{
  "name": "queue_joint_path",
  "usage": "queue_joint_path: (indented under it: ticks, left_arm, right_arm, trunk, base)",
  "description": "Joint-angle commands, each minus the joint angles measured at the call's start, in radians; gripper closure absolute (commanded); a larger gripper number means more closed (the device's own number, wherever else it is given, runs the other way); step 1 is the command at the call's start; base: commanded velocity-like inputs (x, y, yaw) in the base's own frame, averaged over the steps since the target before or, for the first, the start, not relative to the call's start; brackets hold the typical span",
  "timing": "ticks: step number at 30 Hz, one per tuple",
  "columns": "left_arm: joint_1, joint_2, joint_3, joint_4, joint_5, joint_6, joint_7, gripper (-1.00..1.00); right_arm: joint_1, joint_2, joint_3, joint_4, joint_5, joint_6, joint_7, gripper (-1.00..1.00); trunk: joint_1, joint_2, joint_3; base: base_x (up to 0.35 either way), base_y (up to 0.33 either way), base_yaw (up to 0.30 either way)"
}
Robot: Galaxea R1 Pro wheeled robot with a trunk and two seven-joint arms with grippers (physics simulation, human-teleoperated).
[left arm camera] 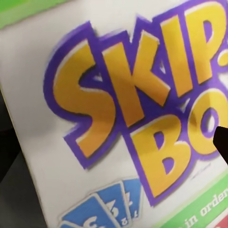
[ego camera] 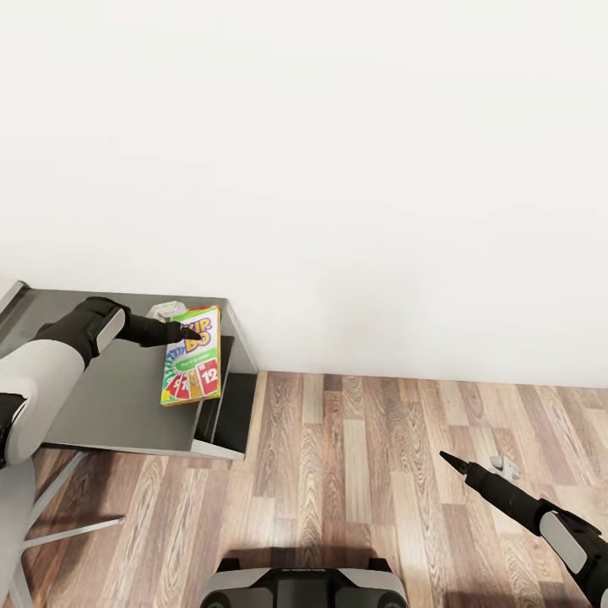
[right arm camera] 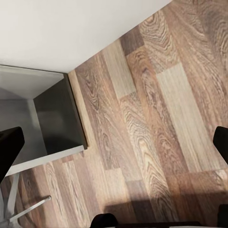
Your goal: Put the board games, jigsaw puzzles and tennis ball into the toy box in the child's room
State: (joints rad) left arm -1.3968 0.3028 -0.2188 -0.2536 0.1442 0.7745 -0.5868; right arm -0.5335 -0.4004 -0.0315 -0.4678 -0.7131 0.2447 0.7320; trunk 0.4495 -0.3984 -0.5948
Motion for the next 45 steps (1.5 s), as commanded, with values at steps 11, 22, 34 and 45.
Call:
queue_joint_path:
  ticks: [11, 22, 34, 45]
  left_arm:
    - [0.0, 0.001, -0.006, -0.001, 0.01, 0.006, 0.001, -1.0]
    - [0.0, 0.018, -0.004, -0.014, 0.011, 0.008, -0.049, -1.0]
    - [0.0, 0.091, -0.005, -0.08, 0.011, 0.022, -0.18, -1.0]
    - [-0.001, 0.13, -0.006, -0.088, 0.011, 0.035, -0.27, -1.0]
  right_arm:
    - [0.0, 0.0, -0.002, 0.0, -0.008, 0.01, 0.003, -1.0]
    - [0.0, 0.0, -0.002, 0.0, -0.008, 0.01, 0.002, -1.0]
    - [0.0, 0.002, -0.002, 0.0, -0.008, 0.01, 0.001, -1.0]
    - [0.0, 0.001, -0.002, 0.0, -0.009, 0.011, 0.005, -1.0]
  trunk:
    - [0.001, -0.002, -0.001]
    - [0.001, -0.002, -0.001]
    - [0.001, -0.002, -0.001]
    - [0.001, -0.002, -0.001]
  base:
    - [0.0, 0.0, 0.0]
    - [0.0, 0.0, 0.0]
    - [0.0, 0.0, 0.0]
    - [0.0, 0.0, 0.0]
